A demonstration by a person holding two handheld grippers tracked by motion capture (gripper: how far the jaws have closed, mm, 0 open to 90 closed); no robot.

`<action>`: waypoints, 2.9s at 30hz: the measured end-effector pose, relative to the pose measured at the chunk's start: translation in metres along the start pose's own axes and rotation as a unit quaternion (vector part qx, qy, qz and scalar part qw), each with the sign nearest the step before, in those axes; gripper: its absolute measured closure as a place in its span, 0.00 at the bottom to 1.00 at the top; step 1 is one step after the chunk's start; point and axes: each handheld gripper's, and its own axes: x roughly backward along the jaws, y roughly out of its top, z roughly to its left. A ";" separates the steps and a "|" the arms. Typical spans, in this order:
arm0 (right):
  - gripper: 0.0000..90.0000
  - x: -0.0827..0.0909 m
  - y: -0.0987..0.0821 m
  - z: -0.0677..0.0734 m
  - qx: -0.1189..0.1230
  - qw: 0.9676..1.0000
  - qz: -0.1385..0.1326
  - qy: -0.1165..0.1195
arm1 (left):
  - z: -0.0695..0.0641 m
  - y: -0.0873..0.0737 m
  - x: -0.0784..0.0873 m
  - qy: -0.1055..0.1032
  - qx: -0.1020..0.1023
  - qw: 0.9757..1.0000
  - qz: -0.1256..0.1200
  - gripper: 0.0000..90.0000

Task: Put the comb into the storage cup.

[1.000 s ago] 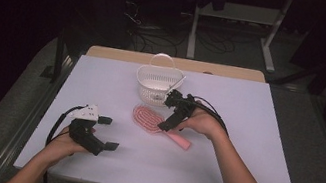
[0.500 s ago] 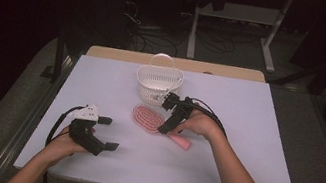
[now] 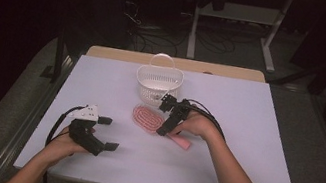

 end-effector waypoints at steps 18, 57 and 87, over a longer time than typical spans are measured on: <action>0.17 -0.010 0.001 0.000 -0.005 0.999 0.033 0.006 | -0.001 0.000 -0.001 -0.001 -0.001 1.000 0.001 0.00; 0.54 -0.023 0.005 -0.003 -0.021 0.994 0.099 0.033 | 0.000 0.000 -0.001 -0.001 -0.001 1.000 0.001 0.00; 0.75 -0.026 0.014 0.007 0.001 0.992 0.129 0.000 | -0.001 0.001 -0.001 -0.001 -0.003 1.000 0.001 0.00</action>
